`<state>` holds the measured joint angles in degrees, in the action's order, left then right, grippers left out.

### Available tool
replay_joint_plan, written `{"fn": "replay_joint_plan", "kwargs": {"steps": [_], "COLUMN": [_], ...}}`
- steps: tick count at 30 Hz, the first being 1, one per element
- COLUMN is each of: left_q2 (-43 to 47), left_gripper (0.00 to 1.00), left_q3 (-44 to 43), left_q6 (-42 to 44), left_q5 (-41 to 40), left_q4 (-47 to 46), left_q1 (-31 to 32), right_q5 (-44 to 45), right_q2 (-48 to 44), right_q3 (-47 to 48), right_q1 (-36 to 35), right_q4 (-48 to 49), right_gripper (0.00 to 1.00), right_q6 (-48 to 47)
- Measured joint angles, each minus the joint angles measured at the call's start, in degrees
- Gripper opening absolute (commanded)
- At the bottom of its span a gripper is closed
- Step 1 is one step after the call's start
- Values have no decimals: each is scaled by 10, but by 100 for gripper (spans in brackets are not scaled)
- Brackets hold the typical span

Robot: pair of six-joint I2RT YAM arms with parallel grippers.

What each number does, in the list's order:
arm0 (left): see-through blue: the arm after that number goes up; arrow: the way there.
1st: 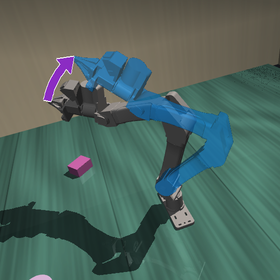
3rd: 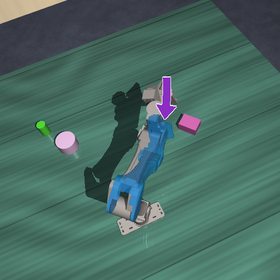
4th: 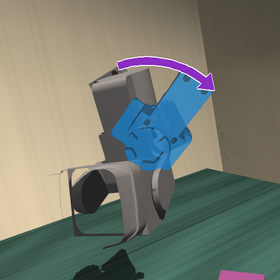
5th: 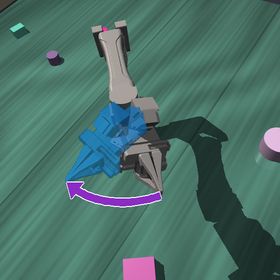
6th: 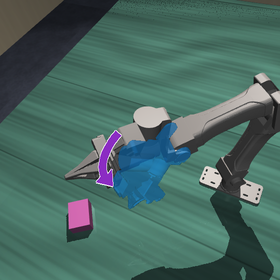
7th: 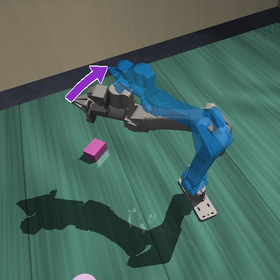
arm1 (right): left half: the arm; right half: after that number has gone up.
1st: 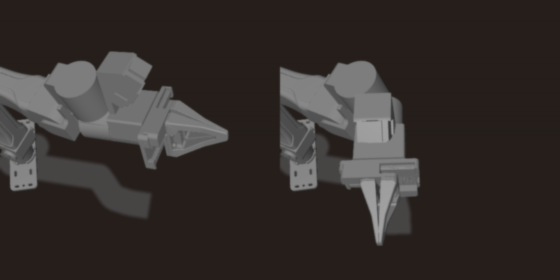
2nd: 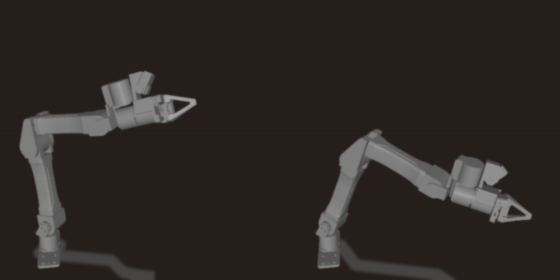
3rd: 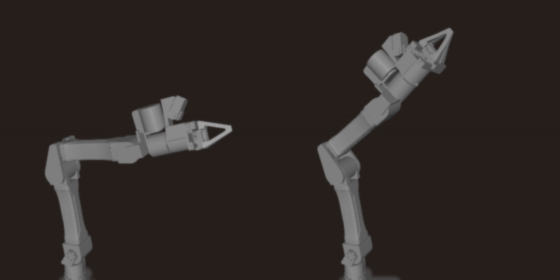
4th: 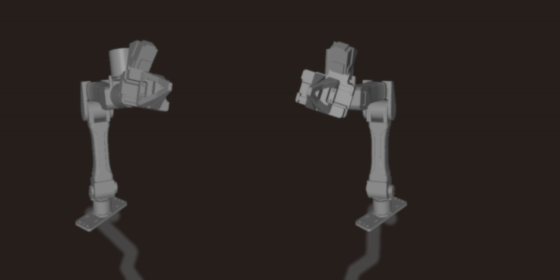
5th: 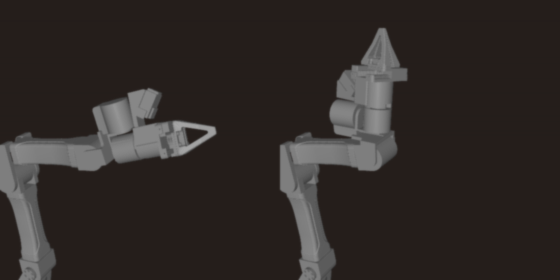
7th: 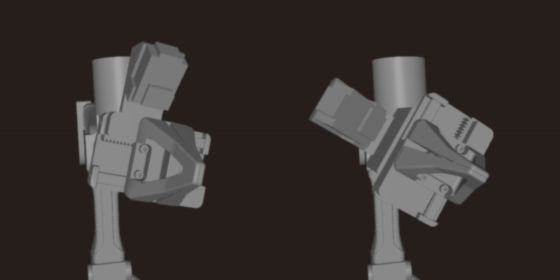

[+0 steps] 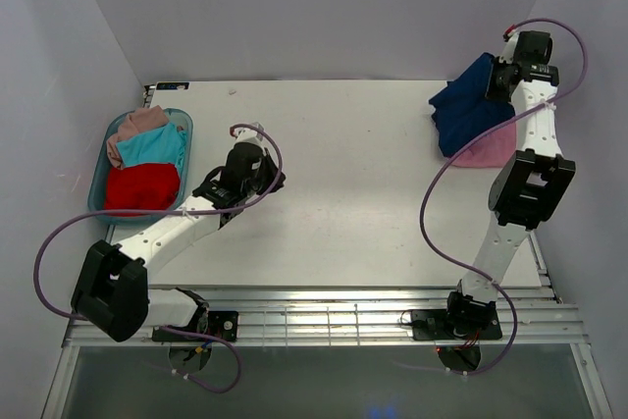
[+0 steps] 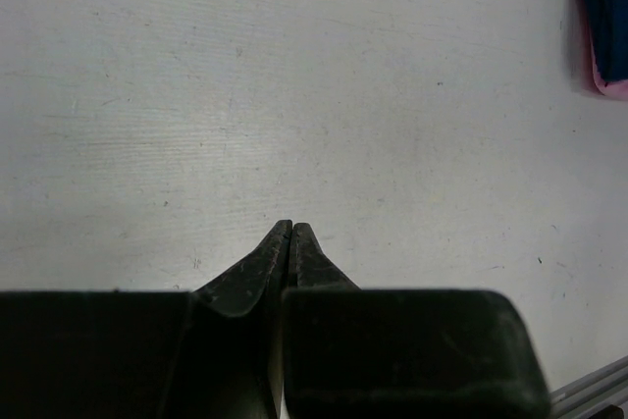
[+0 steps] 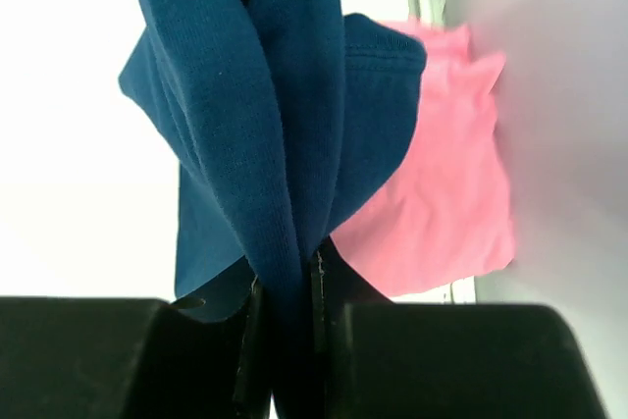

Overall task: Fold and stack the t-shirts
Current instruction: Neatly place the folded tshirt to the corner

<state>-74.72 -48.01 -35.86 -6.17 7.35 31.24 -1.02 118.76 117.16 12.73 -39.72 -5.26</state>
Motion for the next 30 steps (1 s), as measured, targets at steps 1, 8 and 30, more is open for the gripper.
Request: {"fn": "replay_joint_plan", "kwargs": {"steps": [1,8,30], "left_q2": [1,17,37], "left_gripper": [13,13,12], "left_q3": [3,20,30], "left_q6": [-1,-6,-13], "left_q5": [0,0,0], "left_q4": [0,2,3], "left_q1": [0,0,0], "right_q5": [-3,-5,-47], "right_q2": [-1,-22,-24], "right_q3": [15,58,15], "right_q1": [0,1,7], "right_q4": [0,9,10], "right_gripper": [8,8,8], "right_q6": [4,23,35]}}
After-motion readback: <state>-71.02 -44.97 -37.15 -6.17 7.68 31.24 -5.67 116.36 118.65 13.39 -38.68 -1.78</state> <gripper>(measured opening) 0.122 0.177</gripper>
